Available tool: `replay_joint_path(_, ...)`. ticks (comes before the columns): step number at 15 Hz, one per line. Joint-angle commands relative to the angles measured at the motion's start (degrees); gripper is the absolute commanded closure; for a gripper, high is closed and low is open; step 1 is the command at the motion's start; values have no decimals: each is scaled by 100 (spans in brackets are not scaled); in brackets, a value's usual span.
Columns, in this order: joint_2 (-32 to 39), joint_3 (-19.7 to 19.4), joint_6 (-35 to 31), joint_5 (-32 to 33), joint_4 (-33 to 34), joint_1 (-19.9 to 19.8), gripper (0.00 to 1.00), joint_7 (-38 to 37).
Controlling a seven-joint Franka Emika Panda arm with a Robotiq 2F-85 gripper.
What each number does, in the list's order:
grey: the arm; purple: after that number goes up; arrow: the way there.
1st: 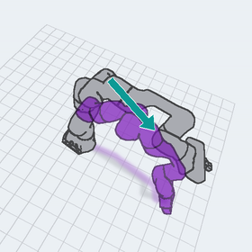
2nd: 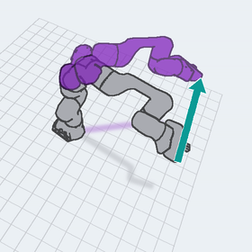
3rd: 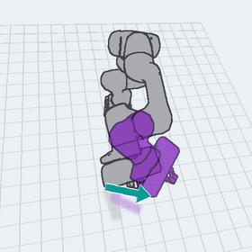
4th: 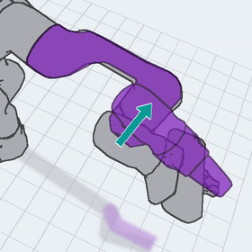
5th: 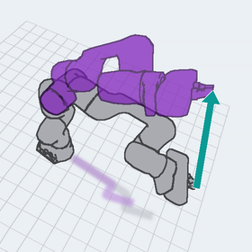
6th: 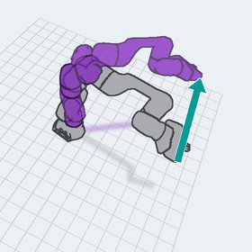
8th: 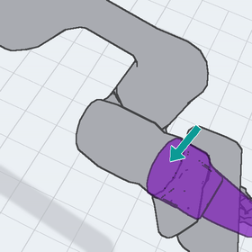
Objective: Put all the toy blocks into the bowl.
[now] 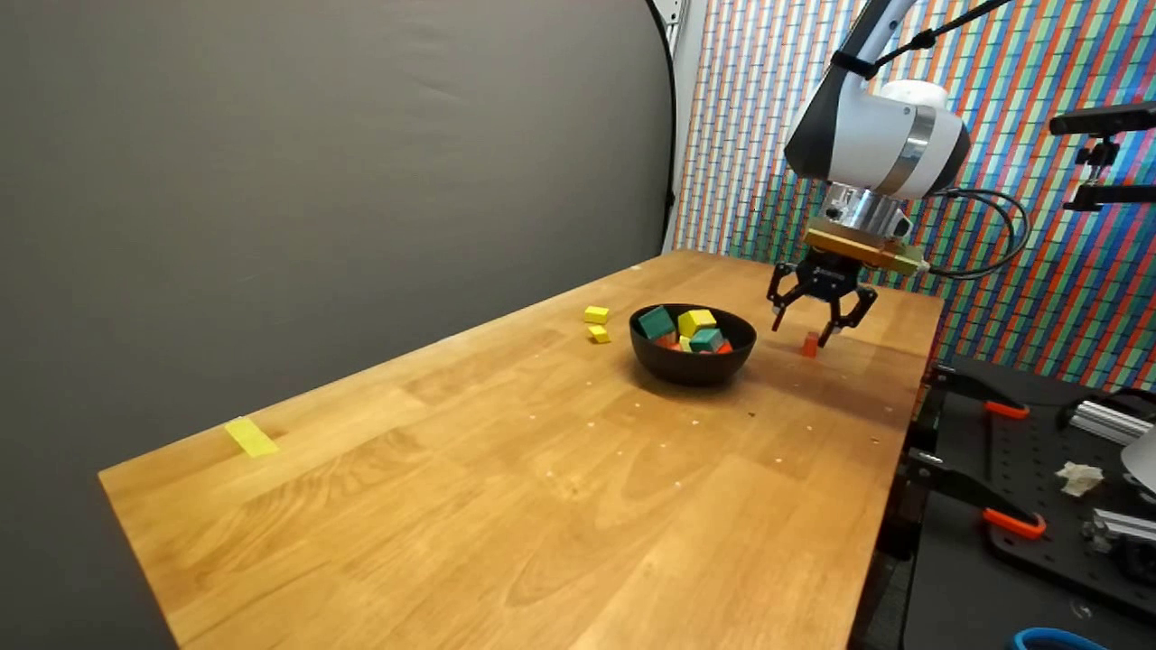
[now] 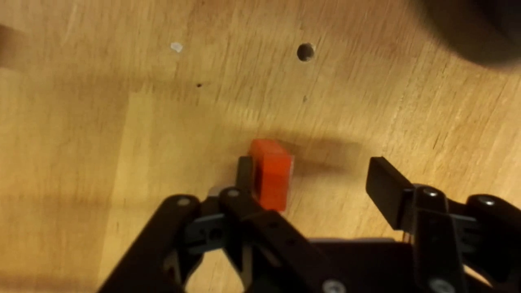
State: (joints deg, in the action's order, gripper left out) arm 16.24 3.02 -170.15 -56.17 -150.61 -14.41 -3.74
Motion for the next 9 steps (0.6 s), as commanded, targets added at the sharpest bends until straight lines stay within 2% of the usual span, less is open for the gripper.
replay_joint_path(1,102,139,29,-144,157,-101,58,272)
replay_joint_path(4,141,213,-2,-205,215,-132,80,365)
replay_joint_path(6,-77,396,128,-446,236,-234,95,588)
replay_joint_path(7,-394,580,201,-711,169,-310,100,850)
replay_joint_path(9,-922,835,128,-1176,24,-331,95,1368)
